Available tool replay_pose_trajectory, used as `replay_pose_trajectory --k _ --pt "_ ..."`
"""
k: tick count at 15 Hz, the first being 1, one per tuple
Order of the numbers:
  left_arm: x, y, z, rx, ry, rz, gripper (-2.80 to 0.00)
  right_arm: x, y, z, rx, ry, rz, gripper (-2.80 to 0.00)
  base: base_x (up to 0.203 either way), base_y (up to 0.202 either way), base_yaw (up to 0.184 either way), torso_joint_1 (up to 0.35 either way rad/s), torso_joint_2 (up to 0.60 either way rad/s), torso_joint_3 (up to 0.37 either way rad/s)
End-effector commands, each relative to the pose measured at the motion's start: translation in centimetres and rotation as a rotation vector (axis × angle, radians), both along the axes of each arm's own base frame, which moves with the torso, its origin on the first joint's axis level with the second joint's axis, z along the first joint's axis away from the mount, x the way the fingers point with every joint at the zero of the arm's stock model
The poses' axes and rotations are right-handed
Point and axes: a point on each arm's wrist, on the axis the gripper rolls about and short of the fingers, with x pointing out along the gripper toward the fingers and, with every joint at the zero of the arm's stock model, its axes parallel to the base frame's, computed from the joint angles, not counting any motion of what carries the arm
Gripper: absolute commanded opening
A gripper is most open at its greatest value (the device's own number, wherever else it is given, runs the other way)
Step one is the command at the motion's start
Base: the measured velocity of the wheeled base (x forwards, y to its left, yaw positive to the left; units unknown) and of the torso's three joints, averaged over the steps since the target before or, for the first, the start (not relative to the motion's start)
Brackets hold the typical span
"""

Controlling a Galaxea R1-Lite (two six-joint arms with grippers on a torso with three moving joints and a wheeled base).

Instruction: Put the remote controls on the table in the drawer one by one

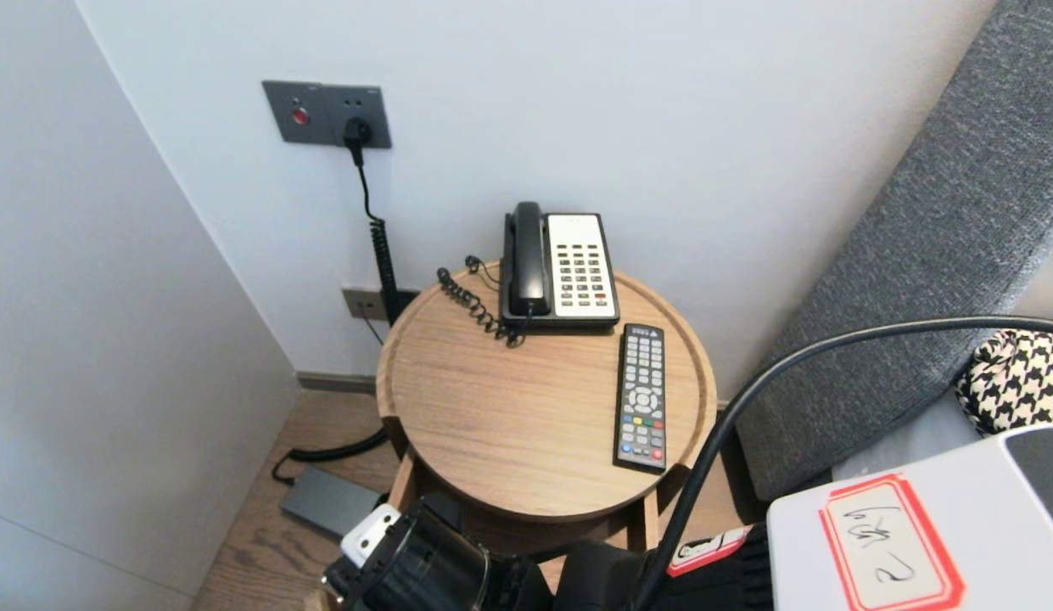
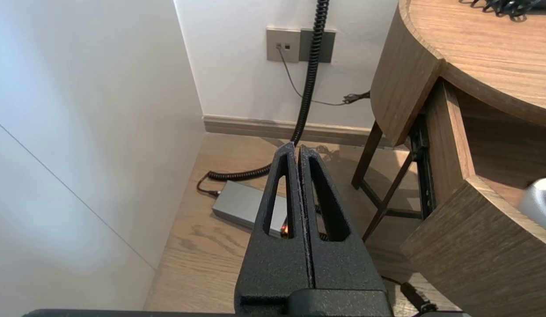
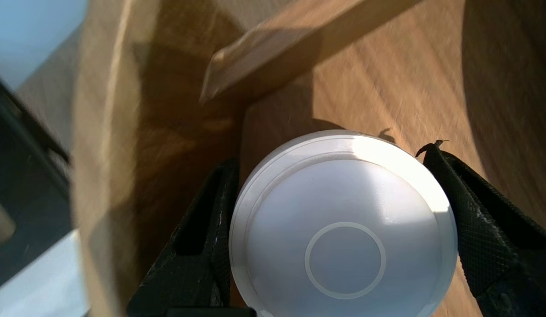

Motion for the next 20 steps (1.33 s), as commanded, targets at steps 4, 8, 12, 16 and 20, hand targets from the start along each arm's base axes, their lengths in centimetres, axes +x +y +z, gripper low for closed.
replay_pose_trajectory --k 4,8,12,16,20 --pt "0.1 0.0 -0.3 0.0 0.007 0.0 -2.8 0.6 0.4 -1.9 -0.041 -0.011 -0.017 -2.8 0.0 0.0 0.0 0.0 0.0 0.0" --pt "0.1 0.0 -0.3 0.0 0.007 0.0 -2.8 0.6 0.5 -2.5 -0.053 -0.011 -0.022 -2.8 0.0 0.0 0.0 0.0 0.0 0.0" --pt "0.1 0.0 -0.3 0.0 0.007 0.0 -2.8 0.7 0.5 -2.8 -0.062 -0.013 -0.025 -2.8 0.0 0.0 0.0 0.0 0.0 0.0" --pt "0.1 0.0 -0.3 0.0 0.007 0.001 -2.8 0.7 0.5 -2.7 -0.056 -0.025 -0.027 -2.8 0.0 0.0 0.0 0.0 0.0 0.0" --pt "0.1 0.0 -0.3 0.0 0.007 0.001 -2.8 0.8 0.5 -2.6 -0.048 -0.042 -0.04 -2.8 0.0 0.0 0.0 0.0 0.0 0.0"
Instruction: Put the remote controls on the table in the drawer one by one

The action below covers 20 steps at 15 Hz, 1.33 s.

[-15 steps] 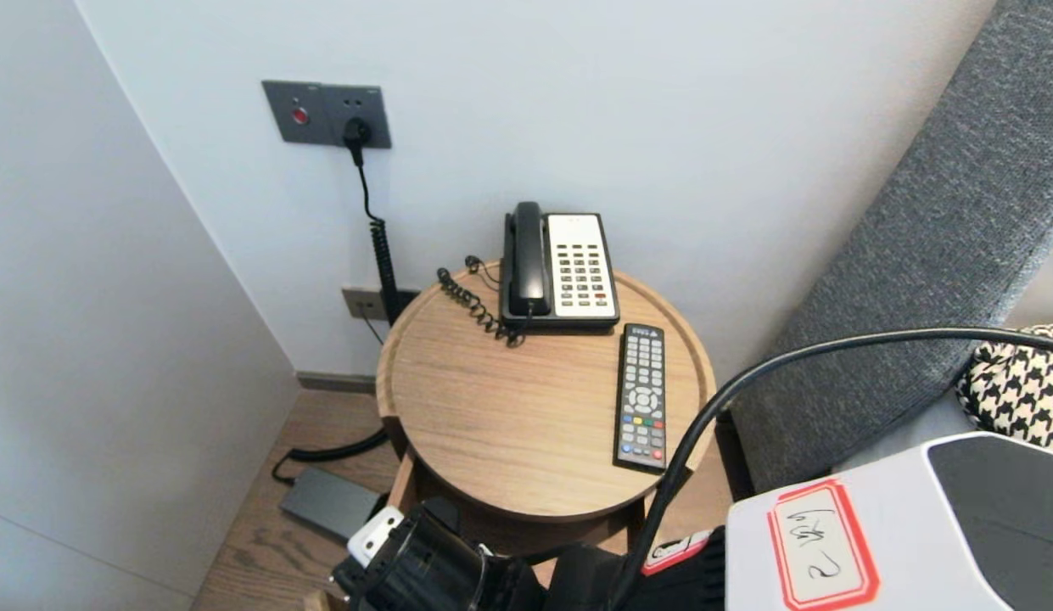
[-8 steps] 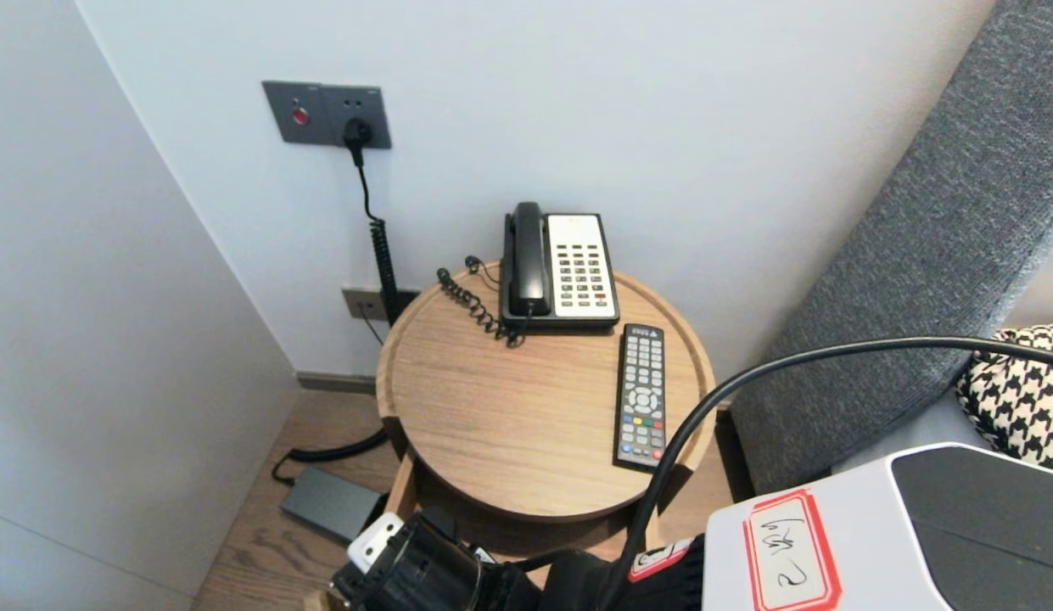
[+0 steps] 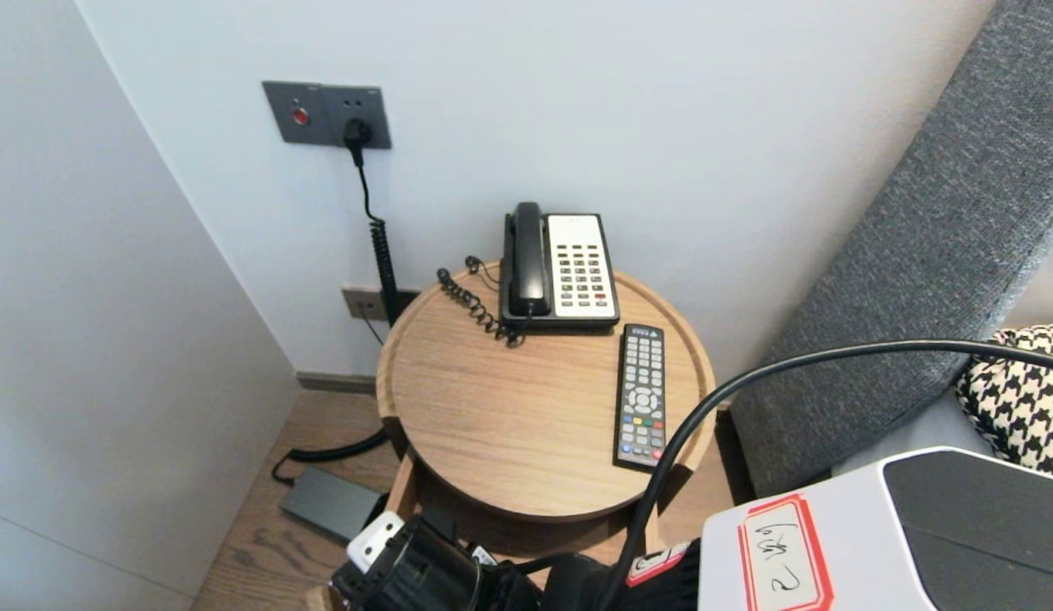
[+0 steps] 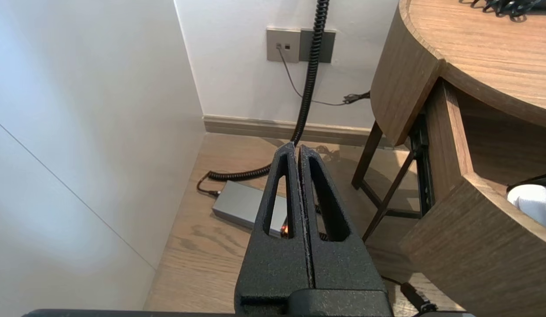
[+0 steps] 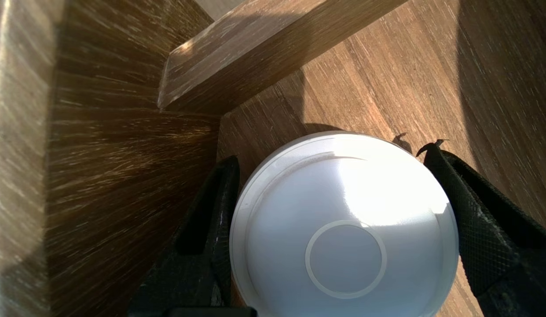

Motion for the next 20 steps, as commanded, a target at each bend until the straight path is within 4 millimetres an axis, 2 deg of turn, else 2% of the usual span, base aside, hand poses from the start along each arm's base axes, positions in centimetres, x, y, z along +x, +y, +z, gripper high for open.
replay_pose_trajectory --k 1,3,4,13,17,20 --pt "0.1 0.0 -0.2 0.0 0.007 0.0 -2.8 0.0 0.0 -0.1 -0.005 -0.002 -0.001 -2.8 0.0 0.0 0.0 0.0 0.0 0.0" --pt "0.1 0.0 -0.2 0.0 0.007 0.0 -2.8 0.0 0.0 -0.3 -0.009 0.0 -0.001 -2.8 0.0 0.0 0.0 0.0 0.0 0.0" --pt "0.1 0.0 -0.2 0.0 0.007 -0.001 -2.8 0.0 0.0 -0.2 -0.007 -0.001 -0.001 0.0 0.0 0.0 0.0 0.0 0.0 0.0" --pt "0.1 0.0 -0.2 0.0 0.007 -0.001 -2.8 -0.1 -0.1 0.7 0.014 -0.011 -0.006 0.0 0.0 0.0 0.0 0.0 0.0 0.0" --pt "0.1 0.0 -0.2 0.0 0.007 -0.001 -2.8 -0.2 -0.3 2.0 0.043 -0.026 -0.008 0.0 0.0 0.0 0.0 0.0 0.0 0.0" --pt "0.1 0.0 -0.2 0.0 0.007 -0.001 -2.8 -0.5 -1.0 4.1 0.08 -0.06 -0.026 0.0 0.0 0.0 0.0 0.0 0.0 0.0"
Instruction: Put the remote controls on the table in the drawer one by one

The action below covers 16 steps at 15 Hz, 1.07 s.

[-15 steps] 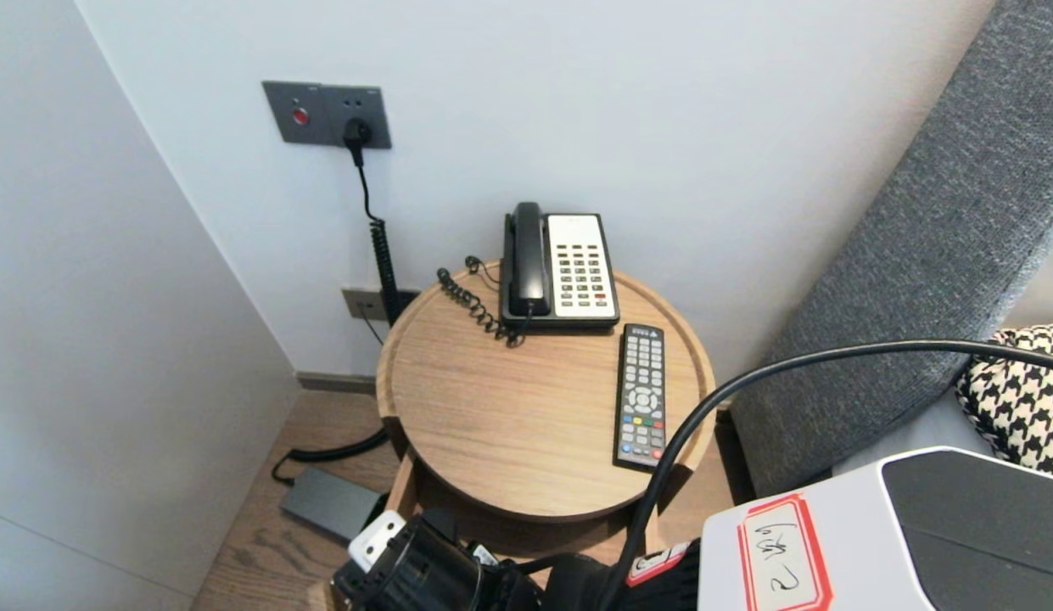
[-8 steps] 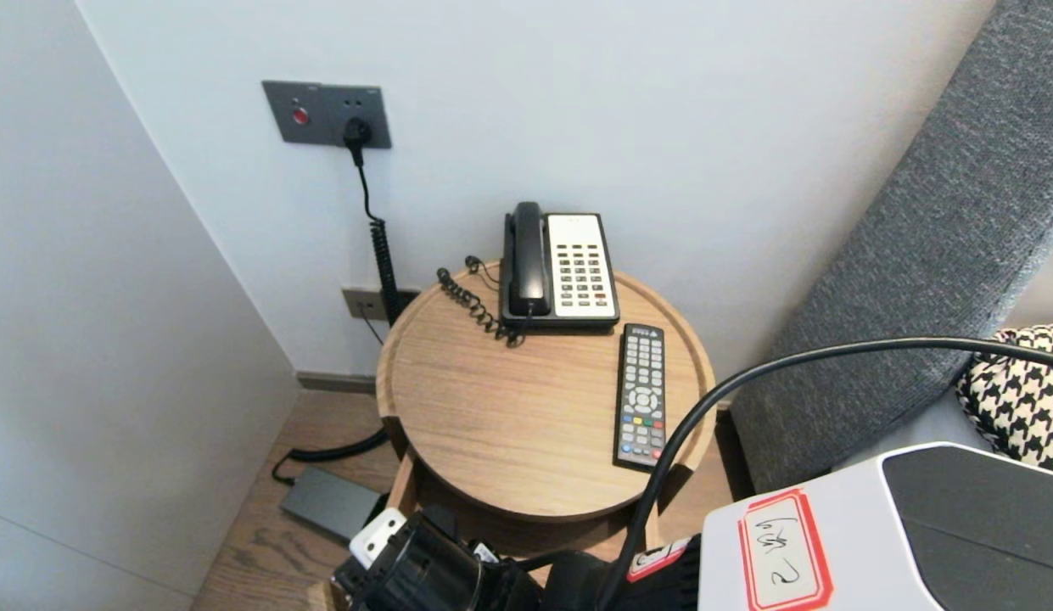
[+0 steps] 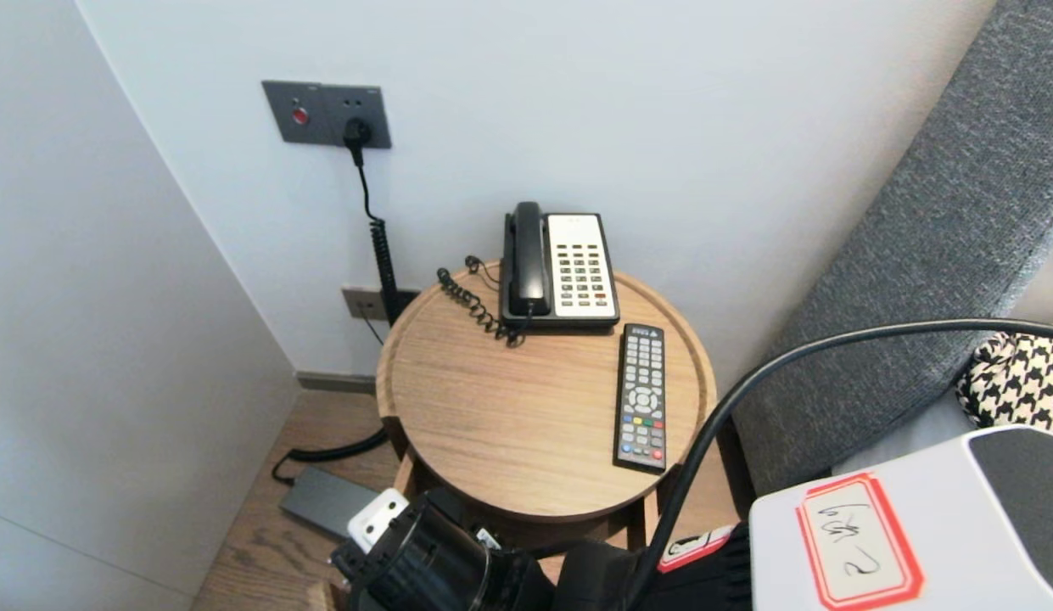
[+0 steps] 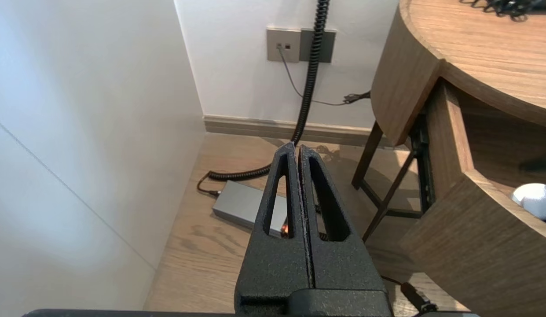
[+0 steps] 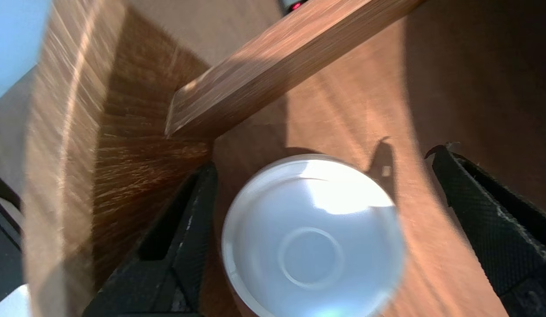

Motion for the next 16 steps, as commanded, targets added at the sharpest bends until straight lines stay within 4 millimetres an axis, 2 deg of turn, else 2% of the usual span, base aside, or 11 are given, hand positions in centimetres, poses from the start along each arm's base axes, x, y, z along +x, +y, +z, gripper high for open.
replay_pose_trajectory --k 1,9,16 --pt "0.1 0.0 -0.3 0.0 0.007 0.001 -2.8 -0.3 -0.5 2.2 0.047 -0.028 -0.007 0.0 0.0 0.0 0.0 0.0 0.0 0.0" --pt "0.1 0.0 -0.3 0.0 0.007 0.001 -2.8 -1.4 -2.4 7.4 0.161 -0.074 -0.001 0.0 0.0 0.0 0.0 0.0 0.0 0.0" --pt "0.1 0.0 -0.3 0.0 0.007 0.002 -2.8 -3.4 -5.9 14.4 0.33 -0.147 0.019 0.0 0.0 0.0 0.0 0.0 0.0 0.0"
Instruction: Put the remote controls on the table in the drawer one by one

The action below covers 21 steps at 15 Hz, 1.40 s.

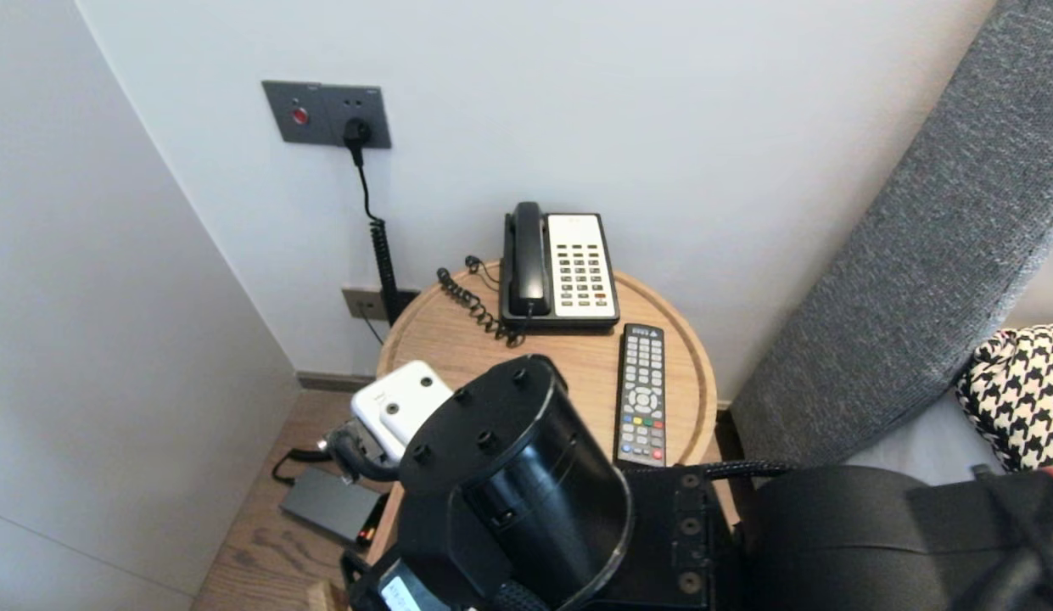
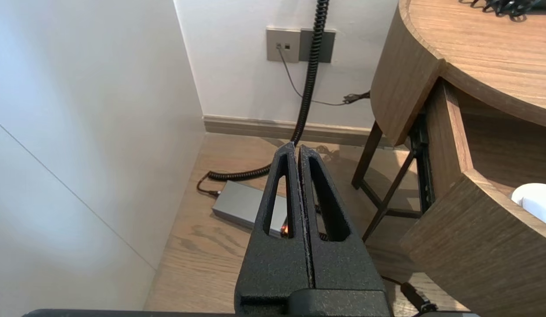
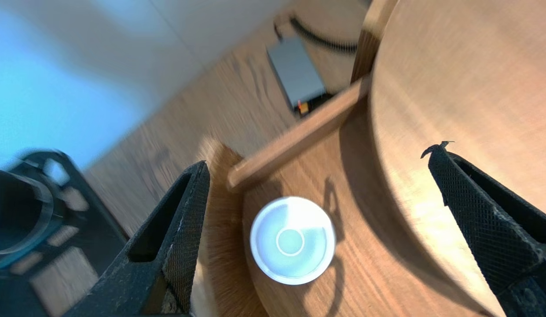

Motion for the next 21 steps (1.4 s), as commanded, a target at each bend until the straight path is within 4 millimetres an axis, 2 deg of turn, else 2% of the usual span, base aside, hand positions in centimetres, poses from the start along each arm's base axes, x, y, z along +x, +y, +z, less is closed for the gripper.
replay_pose_trajectory --k 1,2,3,7,14,17,21 --pt "0.1 0.0 -0.3 0.0 0.007 0.0 -2.8 -0.7 -1.8 3.0 0.076 -0.036 0.0 0.0 0.0 0.0 0.0 0.0 0.0 0.0" --pt "0.1 0.0 -0.3 0.0 0.007 0.0 -2.8 -0.7 -2.5 3.8 0.097 -0.047 -0.006 0.0 0.0 0.0 0.0 0.0 0.0 0.0" --pt "0.1 0.0 -0.3 0.0 0.007 0.001 -2.8 -0.6 -2.8 4.2 0.109 -0.053 -0.011 -2.8 0.0 0.0 0.0 0.0 0.0 0.0" --pt "0.1 0.0 -0.3 0.0 0.007 0.0 -2.8 1.0 -4.3 5.2 0.125 -0.086 -0.07 -2.8 0.0 0.0 0.0 0.0 0.0 0.0" --pt "0.1 0.0 -0.3 0.0 0.007 0.002 -2.8 8.4 -9.4 6.3 0.129 -0.132 -0.351 -2.8 0.0 0.0 0.0 0.0 0.0 0.0" --pt "0.1 0.0 -0.3 0.0 0.007 0.001 -2.8 10.1 -9.4 5.6 0.057 -0.113 -0.461 -2.8 0.0 0.0 0.0 0.0 0.0 0.0" --pt "0.1 0.0 -0.3 0.0 0.007 0.0 -2.8 11.6 -8.2 4.7 0.035 -0.019 -0.654 -2.8 0.0 0.0 0.0 0.0 0.0 0.0"
